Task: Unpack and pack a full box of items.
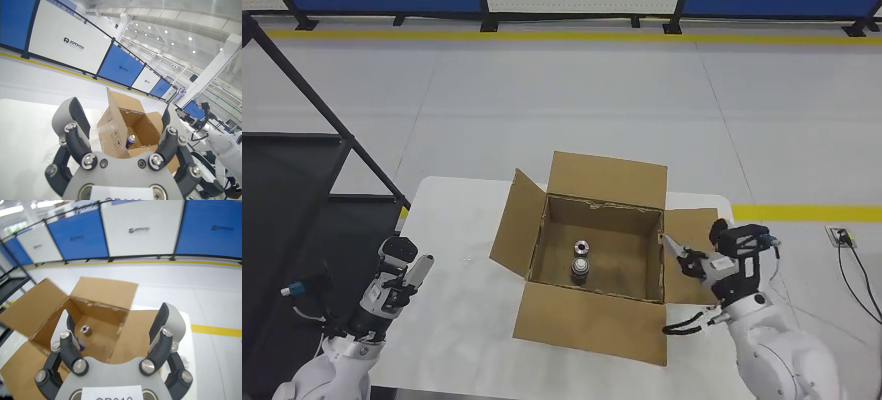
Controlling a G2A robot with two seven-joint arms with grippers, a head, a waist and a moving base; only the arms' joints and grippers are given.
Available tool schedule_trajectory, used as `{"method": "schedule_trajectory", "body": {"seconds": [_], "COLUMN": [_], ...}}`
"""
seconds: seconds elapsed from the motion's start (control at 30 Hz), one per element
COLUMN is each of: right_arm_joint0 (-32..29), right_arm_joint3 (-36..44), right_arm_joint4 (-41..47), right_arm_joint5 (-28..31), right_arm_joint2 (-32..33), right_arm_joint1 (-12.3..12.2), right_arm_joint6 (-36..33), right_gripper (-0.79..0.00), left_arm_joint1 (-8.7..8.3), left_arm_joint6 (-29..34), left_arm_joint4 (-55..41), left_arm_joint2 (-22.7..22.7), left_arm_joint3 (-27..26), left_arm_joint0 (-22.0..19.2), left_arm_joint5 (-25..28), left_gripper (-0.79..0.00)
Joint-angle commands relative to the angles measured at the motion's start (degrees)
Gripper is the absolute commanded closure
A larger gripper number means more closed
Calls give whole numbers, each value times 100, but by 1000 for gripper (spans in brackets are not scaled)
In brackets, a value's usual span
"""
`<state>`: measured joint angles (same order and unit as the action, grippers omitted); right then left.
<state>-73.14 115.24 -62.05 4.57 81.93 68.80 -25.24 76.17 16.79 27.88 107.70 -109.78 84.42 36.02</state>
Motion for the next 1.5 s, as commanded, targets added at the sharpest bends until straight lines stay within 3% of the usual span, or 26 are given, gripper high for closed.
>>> {"method": "schedule_trajectory", "body": {"seconds": [0.0,0.13,0.23,0.4,0.67,0.7,0.73,0.83,1.17,1.37,1.47], "right_arm_joint0": [614,1746,2476,3243,3783,3823,3860,3939,3892,3223,2595], "right_arm_joint3": [-373,-1381,-2180,-3169,-4060,-4138,-4213,-4376,-4271,-3104,-2085], "right_arm_joint4": [-83,-38,205,735,920,958,975,1004,960,644,405], "right_arm_joint5": [156,215,37,-268,-552,-567,-572,-612,-657,-650,-736], "right_arm_joint2": [-616,-1750,-2384,-3068,-3632,-3671,-3705,-3765,-3482,-2696,-2047], "right_arm_joint1": [37,200,370,650,932,960,983,1040,1034,777,611], "right_arm_joint6": [-884,-2087,-2605,-2820,-2933,-2947,-2958,-2968,-2778,-2669,-2411], "right_gripper": [-785,-785,-785,-785,-785,-545,-360,0,0,0,0], "left_arm_joint1": [0,0,0,0,0,0,0,0,0,0,0], "left_arm_joint6": [0,0,0,0,0,0,0,0,0,0,0], "left_arm_joint4": [0,0,0,0,0,0,0,0,0,0,0], "left_arm_joint2": [0,0,0,0,0,0,0,0,0,0,0], "left_arm_joint3": [0,0,0,0,0,0,0,0,0,0,0], "left_arm_joint0": [0,0,0,0,0,0,0,0,0,0,0], "left_arm_joint5": [0,0,0,0,0,0,0,0,0,0,0], "left_gripper": [-785,-785,-785,-785,-785,-785,-785,-785,-785,-785,-785]}}
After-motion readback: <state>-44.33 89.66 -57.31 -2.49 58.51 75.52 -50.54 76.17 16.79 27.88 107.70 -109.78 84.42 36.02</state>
